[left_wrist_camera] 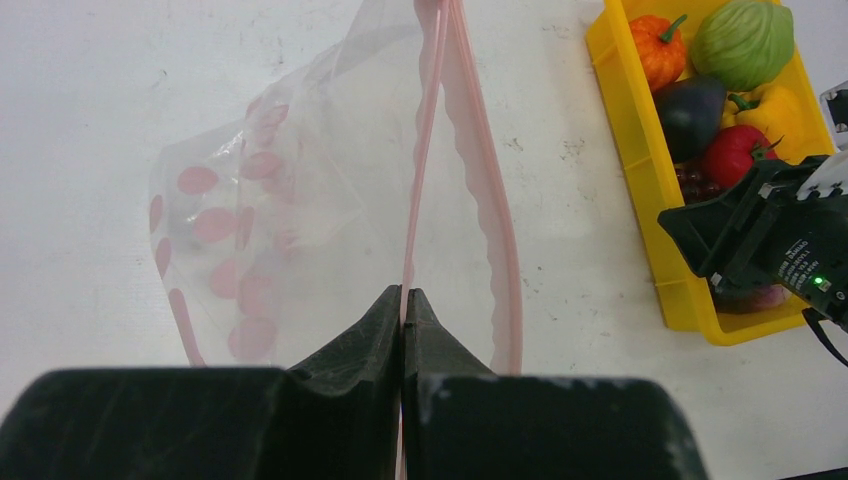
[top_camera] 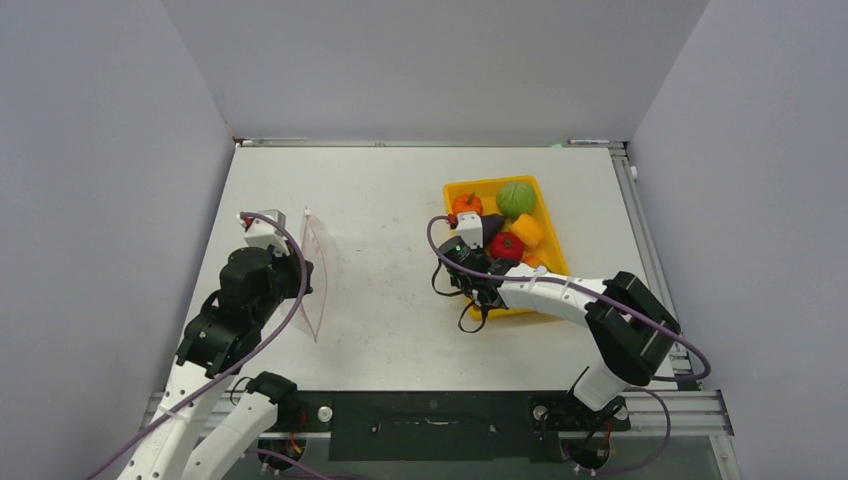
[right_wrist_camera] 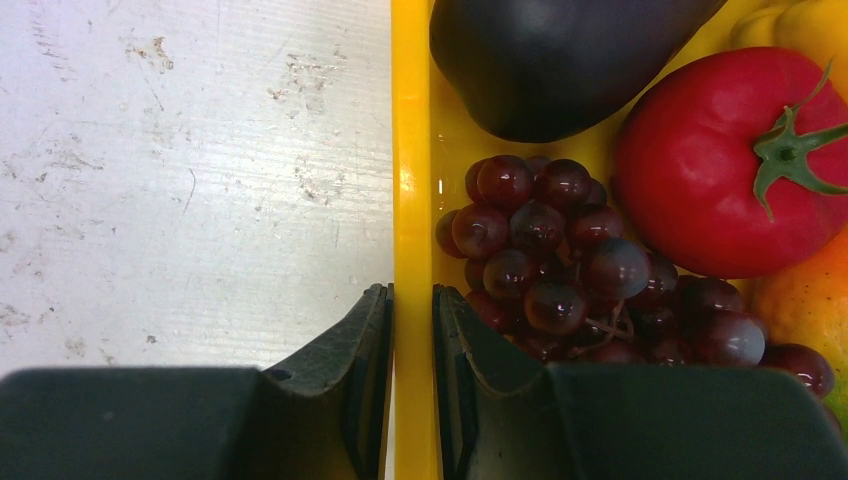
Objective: Place the food in the zip-top bag and seal the zipper
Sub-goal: Move the bin to the center of the board, then open the zipper of the food storage bag.
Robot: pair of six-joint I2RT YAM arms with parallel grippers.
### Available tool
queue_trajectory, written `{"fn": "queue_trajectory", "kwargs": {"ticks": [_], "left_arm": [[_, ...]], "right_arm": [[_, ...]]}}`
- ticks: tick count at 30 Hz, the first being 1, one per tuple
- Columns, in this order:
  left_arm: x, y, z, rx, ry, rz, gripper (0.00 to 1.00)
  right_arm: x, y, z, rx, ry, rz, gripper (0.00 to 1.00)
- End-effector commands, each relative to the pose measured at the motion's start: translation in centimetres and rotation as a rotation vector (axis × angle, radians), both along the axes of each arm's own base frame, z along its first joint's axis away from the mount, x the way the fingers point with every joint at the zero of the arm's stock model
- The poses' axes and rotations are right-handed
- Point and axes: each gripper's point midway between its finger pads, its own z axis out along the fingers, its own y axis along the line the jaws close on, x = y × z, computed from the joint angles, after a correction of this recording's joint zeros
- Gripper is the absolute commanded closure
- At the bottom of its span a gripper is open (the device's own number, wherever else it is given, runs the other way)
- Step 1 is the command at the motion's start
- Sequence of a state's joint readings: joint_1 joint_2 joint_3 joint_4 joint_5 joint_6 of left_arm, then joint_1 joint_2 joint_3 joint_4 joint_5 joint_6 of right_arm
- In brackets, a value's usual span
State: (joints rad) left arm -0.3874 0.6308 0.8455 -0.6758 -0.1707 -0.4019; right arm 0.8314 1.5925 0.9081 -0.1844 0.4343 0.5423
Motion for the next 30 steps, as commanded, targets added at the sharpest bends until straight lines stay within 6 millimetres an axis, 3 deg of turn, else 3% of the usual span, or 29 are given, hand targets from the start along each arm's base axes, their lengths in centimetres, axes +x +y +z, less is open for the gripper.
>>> {"fn": "queue_trajectory", "kwargs": {"ticks": [1,3,10,16,23,30], "left_arm": [[1.0,-0.8,1.2,-0.053,-0.036,0.003,1.00],[1.1,-0.8,1.1,-0.059,-0.024,0.017,1.00],[1.4,-1.1,0.9,-0.084,0.005,0.065,1.00],[1.7,-2.4,0.8,-0.078,0.019,0.091,1.00],[1.6,-5.3,0.5,-0.041,0.020,0.073,1.00],[1.2,-7.8,0.6,-0.010,0.008,0.051,1.00]], "right_arm": [[1.2,0.0,5.2,0.084,-0.121,-0.027,0.70],[1.1,0.4,6.6,0.107,-0.135,-0.009,0.62],[-0.4,2.5,12.3,0.244,-0.177,0.109,0.52],[-3.1,6.4,16.3,0.396,-0.196,0.266,0.50],[-6.6,10.7,19.8,0.534,-0.210,0.398,0.49],[-8.2,12.9,20.9,0.616,-0.212,0.445,0.49]]}}
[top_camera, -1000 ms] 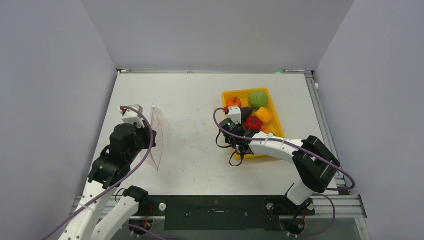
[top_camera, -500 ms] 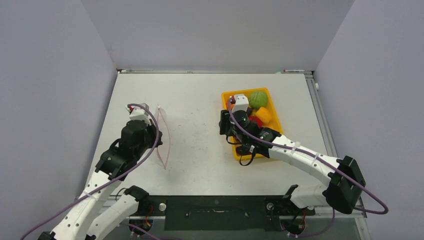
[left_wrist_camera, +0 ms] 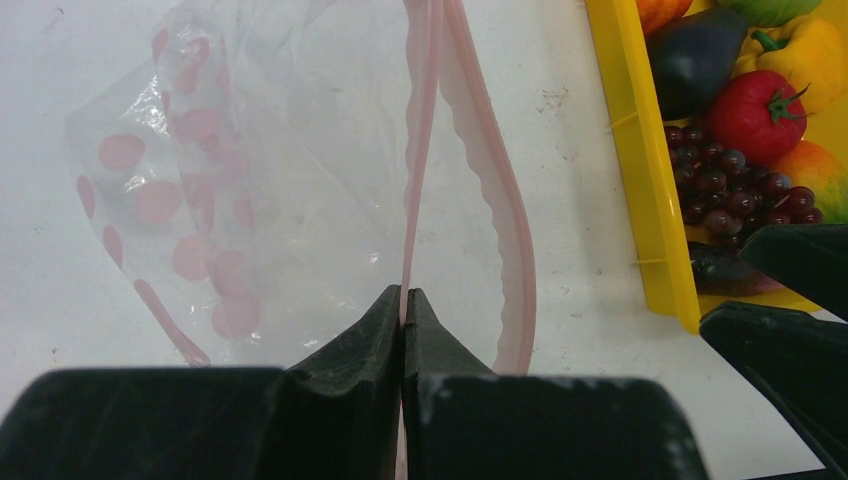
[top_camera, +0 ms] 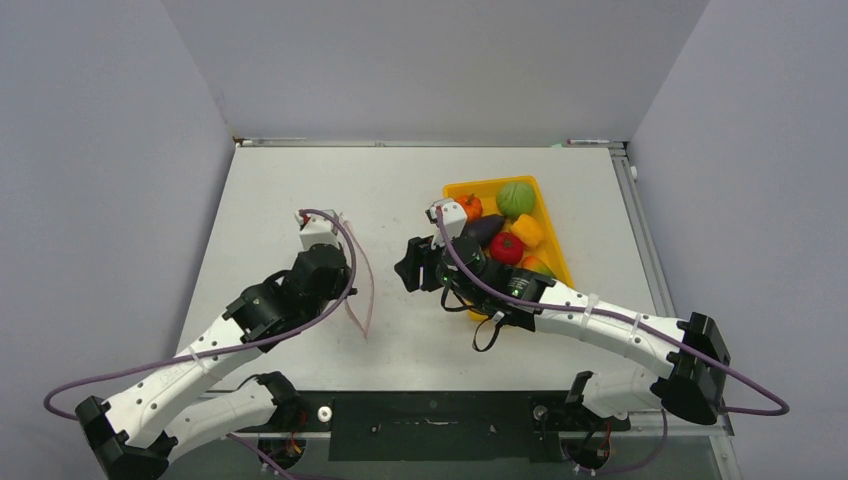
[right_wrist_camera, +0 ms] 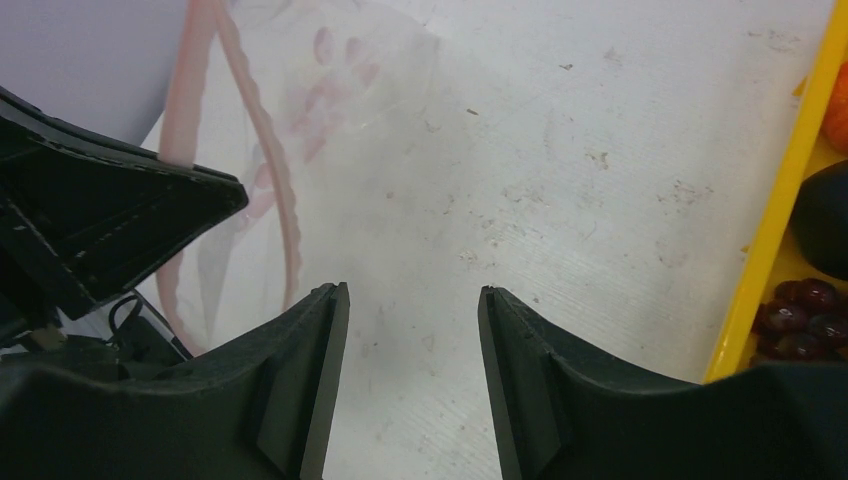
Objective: Place the food in the zip-top bag and seal the zipper
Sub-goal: Open the zipper of the food storage bag.
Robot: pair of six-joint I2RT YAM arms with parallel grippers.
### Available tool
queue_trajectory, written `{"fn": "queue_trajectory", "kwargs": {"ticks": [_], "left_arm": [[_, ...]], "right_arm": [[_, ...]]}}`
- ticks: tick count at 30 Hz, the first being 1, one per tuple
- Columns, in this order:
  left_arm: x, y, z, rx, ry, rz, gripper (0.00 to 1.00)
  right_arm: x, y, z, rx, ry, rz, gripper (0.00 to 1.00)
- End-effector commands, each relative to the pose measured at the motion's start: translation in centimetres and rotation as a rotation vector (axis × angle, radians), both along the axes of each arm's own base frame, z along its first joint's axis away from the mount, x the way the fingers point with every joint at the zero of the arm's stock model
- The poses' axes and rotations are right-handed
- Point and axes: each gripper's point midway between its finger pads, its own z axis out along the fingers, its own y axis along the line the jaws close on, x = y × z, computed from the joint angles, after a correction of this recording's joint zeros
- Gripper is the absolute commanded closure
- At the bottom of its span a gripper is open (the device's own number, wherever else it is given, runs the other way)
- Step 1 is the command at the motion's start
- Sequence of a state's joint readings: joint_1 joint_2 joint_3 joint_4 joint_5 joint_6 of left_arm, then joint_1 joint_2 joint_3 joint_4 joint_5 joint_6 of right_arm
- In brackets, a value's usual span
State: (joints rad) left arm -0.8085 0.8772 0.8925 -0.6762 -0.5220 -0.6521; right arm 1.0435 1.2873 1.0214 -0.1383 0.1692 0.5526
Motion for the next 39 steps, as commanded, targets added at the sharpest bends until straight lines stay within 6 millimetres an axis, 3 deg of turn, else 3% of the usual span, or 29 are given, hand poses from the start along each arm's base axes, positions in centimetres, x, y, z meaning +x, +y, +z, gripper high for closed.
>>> {"fn": "queue_trajectory", "kwargs": {"ticks": [1,9,16,28,31,35,39], "left_arm": [[1.0,-1.3,3.5,-0.056,-0.095,0.046,1.00],[0.7,-3.2,3.8,-0.026,-0.103,0.017,1.00],[0.6,-3.8,3.9,-0.011,-0.107,0.011,1.00],[0.0,-4.2,4.0,-0.030,-0.106,-0.009,1.00],[-0.1,-4.1,3.9,-0.026,-0.102,-0.011,1.00],[-0.4,-3.7,3.7,-0.013,-0.093,-0.011,1.00],[-0.7,-3.2,3.2,0.014,-0.076,-0.011,1.00]], "right_arm": [[-0.6,1.9,4.6,0.154,-0.044,0.034,0.49],[-1.6,3.9,3.8,0.161,-0.028,0.067,0.48],[-2.0,4.9,3.0,0.144,-0.017,0.076,0.48],[-0.1,5.5,1.1,0.086,-0.029,-0.014,0.55],[0.2,5.7,0.7,0.073,-0.029,-0.026,0.64],[0.5,5.8,0.6,0.067,-0.033,-0.039,0.92],[0.4,5.8,0.7,0.066,-0.037,-0.039,0.95]]}}
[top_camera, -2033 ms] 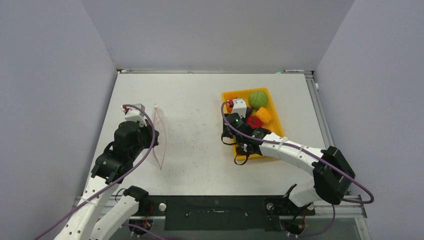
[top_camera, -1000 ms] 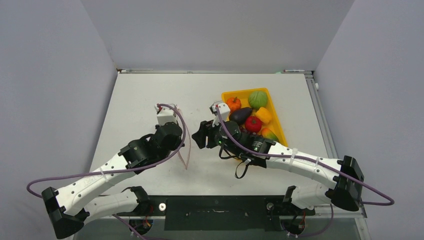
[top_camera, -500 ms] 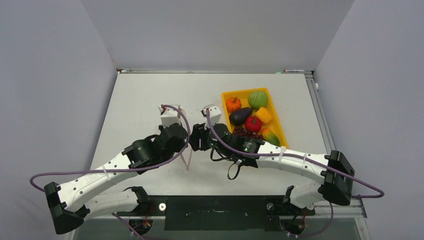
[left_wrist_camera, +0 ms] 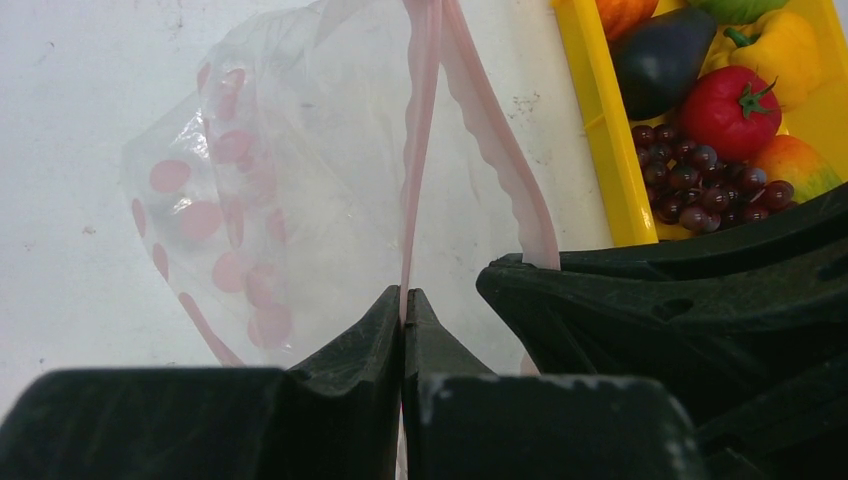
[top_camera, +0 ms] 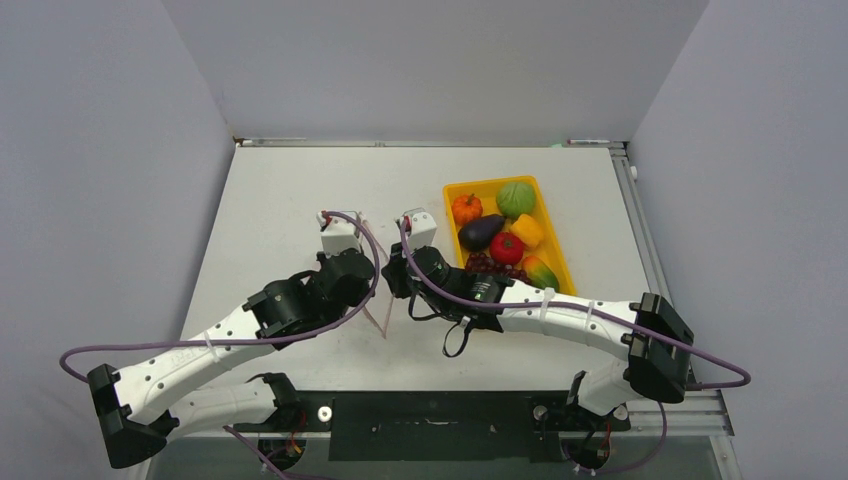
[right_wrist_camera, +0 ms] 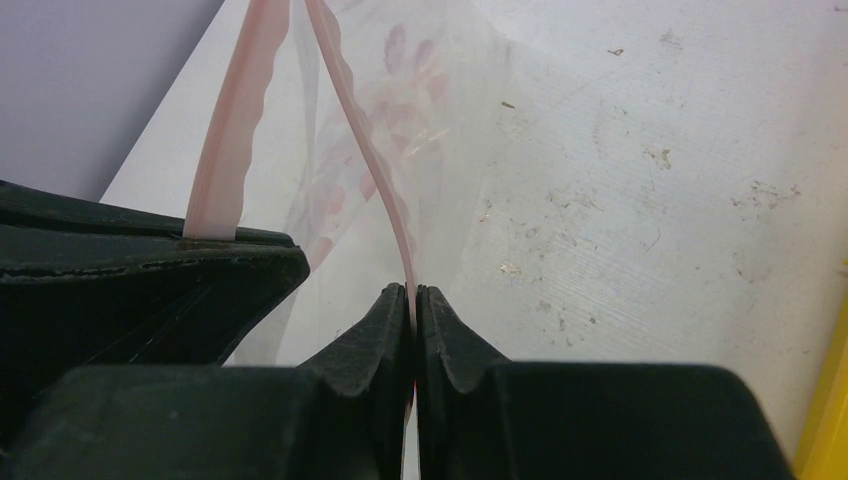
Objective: Place the food in the zip-top bag and seal the zipper
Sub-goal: Open the zipper of the food storage bag.
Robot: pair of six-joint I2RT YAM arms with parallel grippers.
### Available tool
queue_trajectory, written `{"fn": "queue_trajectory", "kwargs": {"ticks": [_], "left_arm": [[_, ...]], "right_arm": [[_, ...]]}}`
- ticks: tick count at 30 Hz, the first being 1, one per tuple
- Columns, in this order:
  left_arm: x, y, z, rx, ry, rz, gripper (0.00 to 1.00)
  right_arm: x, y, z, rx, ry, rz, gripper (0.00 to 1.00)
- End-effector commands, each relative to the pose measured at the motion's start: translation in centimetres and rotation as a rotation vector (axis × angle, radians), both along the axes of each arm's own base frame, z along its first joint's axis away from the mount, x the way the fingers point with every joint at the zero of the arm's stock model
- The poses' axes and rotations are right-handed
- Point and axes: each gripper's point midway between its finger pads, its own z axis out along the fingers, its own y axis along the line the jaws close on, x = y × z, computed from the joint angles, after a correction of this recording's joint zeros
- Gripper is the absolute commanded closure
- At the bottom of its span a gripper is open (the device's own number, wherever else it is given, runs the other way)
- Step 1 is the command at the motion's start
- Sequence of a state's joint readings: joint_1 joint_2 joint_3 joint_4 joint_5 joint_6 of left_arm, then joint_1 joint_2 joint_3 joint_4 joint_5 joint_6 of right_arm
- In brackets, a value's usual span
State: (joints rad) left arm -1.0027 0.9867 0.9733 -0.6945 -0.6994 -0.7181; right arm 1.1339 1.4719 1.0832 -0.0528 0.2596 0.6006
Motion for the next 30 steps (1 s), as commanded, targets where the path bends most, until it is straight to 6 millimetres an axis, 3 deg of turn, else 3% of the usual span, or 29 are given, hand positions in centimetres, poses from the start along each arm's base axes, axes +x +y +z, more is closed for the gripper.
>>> {"fn": "queue_trajectory", "kwargs": {"ticks": [1,14,30], "left_arm": [[-0.2,0.3,1.9,-0.031,-0.021,0.011,1.00],[-1.3,1.1,1.6,0.028,0.051,0.002,0.84],[-2.8,1.3,1.0,0.064,0.111,-0.010,0.83]], "right_arm": [[0.6,1.0,3.4,0.081,-0.053,-0.028,0.95],[-0.2,1.3,3.7,0.036,-0.090,-0.056,0.95],[-0.7,0.9,3.1,-0.002,-0.116,-0.113,0.95]]}}
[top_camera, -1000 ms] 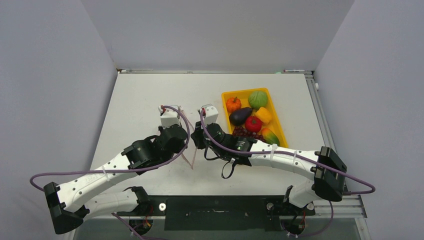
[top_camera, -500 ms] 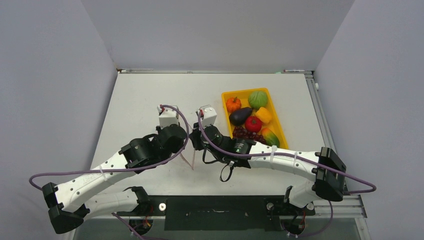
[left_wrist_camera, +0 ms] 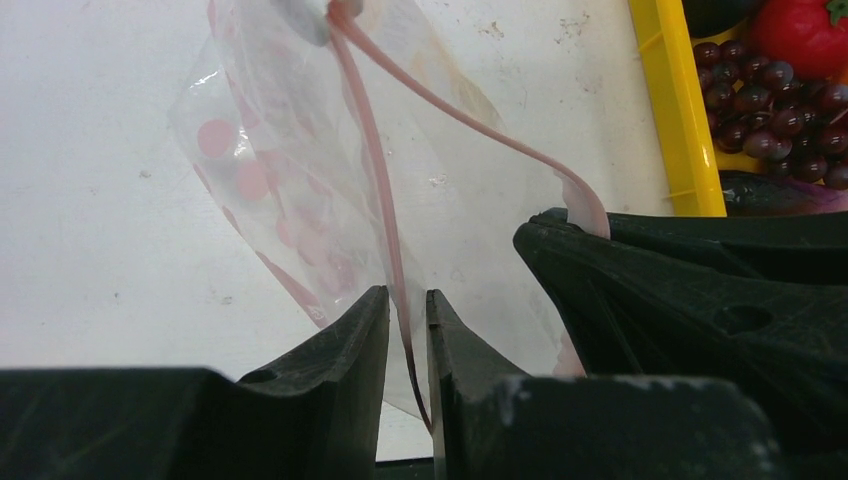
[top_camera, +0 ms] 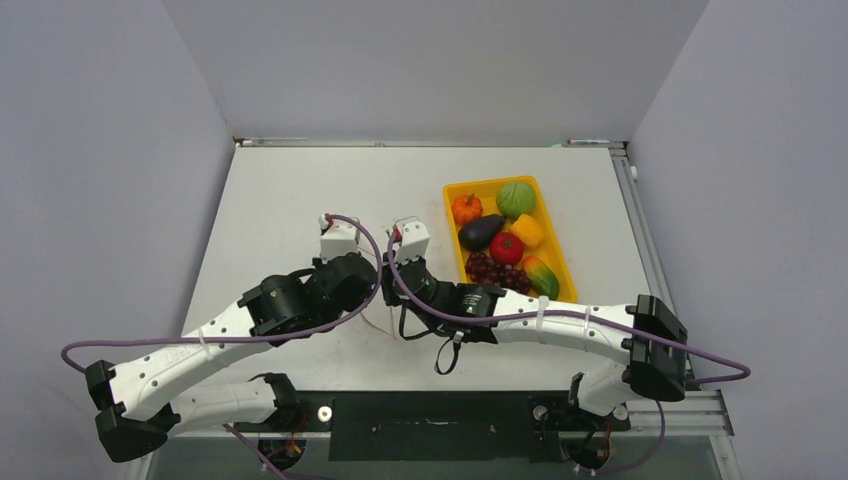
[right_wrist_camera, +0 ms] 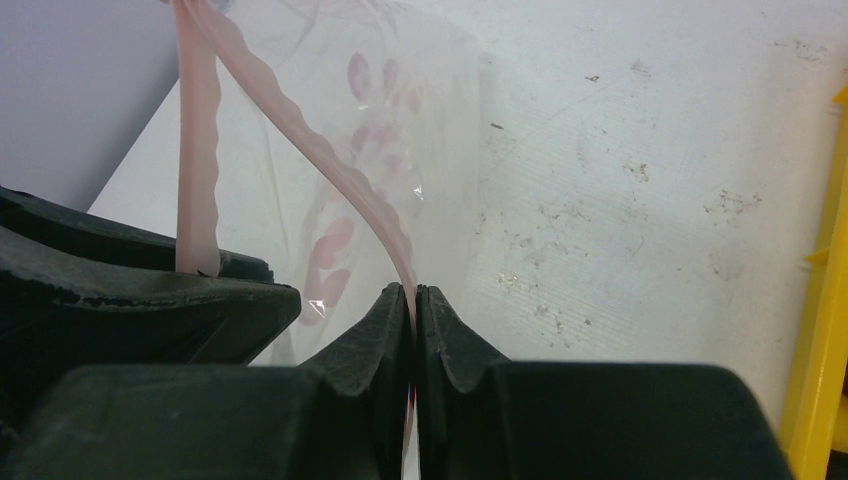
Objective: Place the food in the zip-top bag and seal the zipper
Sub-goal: Open the zipper of the food storage bag.
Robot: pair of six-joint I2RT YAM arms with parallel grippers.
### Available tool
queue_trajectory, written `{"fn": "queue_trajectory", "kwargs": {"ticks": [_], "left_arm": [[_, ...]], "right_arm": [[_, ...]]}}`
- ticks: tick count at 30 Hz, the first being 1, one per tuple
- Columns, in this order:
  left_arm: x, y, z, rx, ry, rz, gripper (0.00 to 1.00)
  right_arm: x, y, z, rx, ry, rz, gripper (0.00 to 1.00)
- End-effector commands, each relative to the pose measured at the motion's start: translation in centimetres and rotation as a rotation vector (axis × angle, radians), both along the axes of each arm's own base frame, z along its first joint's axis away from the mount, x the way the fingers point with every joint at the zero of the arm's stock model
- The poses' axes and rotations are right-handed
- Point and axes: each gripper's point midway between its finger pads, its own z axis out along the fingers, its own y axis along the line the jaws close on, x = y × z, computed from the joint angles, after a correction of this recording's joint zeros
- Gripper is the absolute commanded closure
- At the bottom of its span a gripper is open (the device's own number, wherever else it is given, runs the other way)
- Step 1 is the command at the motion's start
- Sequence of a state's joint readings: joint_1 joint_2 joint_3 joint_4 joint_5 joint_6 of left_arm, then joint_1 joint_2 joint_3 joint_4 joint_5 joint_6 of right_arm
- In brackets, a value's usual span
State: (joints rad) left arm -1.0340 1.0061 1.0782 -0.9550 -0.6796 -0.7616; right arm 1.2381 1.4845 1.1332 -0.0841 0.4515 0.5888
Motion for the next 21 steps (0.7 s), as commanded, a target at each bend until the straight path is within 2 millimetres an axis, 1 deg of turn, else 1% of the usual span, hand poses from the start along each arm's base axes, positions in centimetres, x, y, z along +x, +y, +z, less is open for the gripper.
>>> {"fn": "queue_trajectory", "kwargs": {"ticks": [1,5,10,13,16,21], "left_arm": [[-0.4,-0.4,1.2,-0.038,0.005,0.012,0.83],[-0.8,-0.6,1.3,-0.041,0.012,0.006,0.86],[-1.2,-0.7,1.4,-0.045,0.014,0.005,0.86],[-1.4,-0.9,1.4,-0.054,0.014,-0.004,0.85],[-1.6,-1.1,1.6,-0.066,0.011,-0.010,0.81],[-1.7,-1.0,2.0,-0.080,0.000,-0.008,0.79]], "right_arm": [[0.6,0.2,1.6,0.031,-0.035,-0.050,0.95],[0.6,0.1,1.4,0.031,-0.038,-0.067,0.95],[0.6,0.0,1.1,0.043,-0.031,-0.087,0.95],[0.4,0.2,0.9,0.048,-0.026,-0.085,0.95],[0.2,0.4,1.0,0.050,-0.025,-0.081,0.95],[0.1,0.5,0.9,0.052,-0.021,-0.084,0.95]]}}
